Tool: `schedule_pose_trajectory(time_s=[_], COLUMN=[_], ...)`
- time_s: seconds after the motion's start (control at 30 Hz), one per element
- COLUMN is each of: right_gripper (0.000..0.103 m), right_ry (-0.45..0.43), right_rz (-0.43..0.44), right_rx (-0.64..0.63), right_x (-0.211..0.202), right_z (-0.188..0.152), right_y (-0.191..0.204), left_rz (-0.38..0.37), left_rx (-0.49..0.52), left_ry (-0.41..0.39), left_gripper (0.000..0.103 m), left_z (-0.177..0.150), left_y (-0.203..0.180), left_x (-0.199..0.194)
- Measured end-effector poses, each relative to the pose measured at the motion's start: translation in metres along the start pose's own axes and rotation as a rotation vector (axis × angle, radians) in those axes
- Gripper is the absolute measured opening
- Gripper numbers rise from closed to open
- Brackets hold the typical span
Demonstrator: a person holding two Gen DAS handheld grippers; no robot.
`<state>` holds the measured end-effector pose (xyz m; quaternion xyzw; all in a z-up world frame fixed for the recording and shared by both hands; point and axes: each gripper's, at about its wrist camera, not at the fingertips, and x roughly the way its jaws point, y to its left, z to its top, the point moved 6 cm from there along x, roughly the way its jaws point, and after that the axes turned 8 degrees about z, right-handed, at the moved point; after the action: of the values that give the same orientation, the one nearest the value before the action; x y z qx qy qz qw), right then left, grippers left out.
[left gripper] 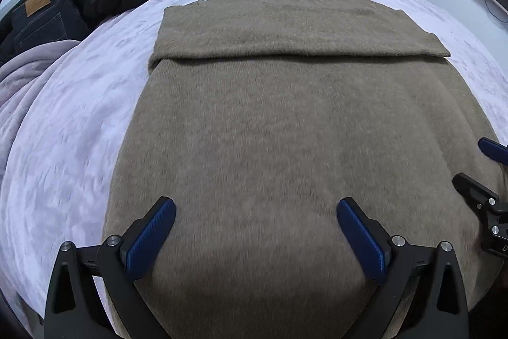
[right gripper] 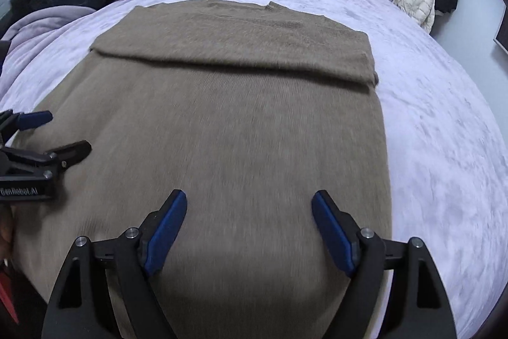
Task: Fold small clothes
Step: 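Fold the collar section over the sweater body with the right tool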
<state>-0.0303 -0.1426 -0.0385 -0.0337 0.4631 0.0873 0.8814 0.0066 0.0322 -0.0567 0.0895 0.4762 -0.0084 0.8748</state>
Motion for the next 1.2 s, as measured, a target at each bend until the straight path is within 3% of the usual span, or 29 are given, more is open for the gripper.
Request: schedule_pose_trajectory(time_s=[0.23, 0.43, 0.5, 0.57, 0.7, 0.83, 1.03, 1.2], right_gripper=[0.083, 0.084, 0.084, 0.084, 0.084, 0.084, 0.085, 0.085], right_ry=[-0.059, -0.037, -0.009, 0.016, -0.057, 0.022, -0.055, -0.072], right_rz=[0.016, 0.043, 0.044, 0.072, 0.174, 0.17, 0.197, 0.206], right_rx=[-0.087, -0.179, -0.211, -0.221, -0.267, -0.359, -0.386, -0.435], right_x=[-0.035, -0.052, -0.056, -0.062, -0.064, -0.026, -0.035, -0.054], right_z=[-0.055, -0.081, -0.08, -0.074, -0.044, -0.034, -0.067, -0.103], right_y=[0.006, 0.007, 0.011, 0.013, 0.041, 0.067, 0.05, 0.028], left_rz=[-0.019, -0.016, -0.036, -0.07, -0.143, -0.077, -0.168, -0.184], left_rx=[-0.049, 0.025, 0.035, 0.031, 0.092, 0.192, 0.142, 0.22], left_ry=[-0.017, 0.011, 0.022, -0.035, -0.091, -0.007, -0.066, -0.071], left_gripper=[0.102, 0.102, 0.102, 0.102, 0.102, 0.102, 0.103, 0.103], left_z=[-0.043, -0.066, -0.064, -0.051, -0.018, -0.026, -0.065, -0.09], left_y=[0.014, 0.019, 0.02, 0.014, -0.028, -0.053, -0.022, -0.003], left_x=[-0.025, -0.043, -0.056, -0.07, -0.07, -0.035, -0.044, -0.052])
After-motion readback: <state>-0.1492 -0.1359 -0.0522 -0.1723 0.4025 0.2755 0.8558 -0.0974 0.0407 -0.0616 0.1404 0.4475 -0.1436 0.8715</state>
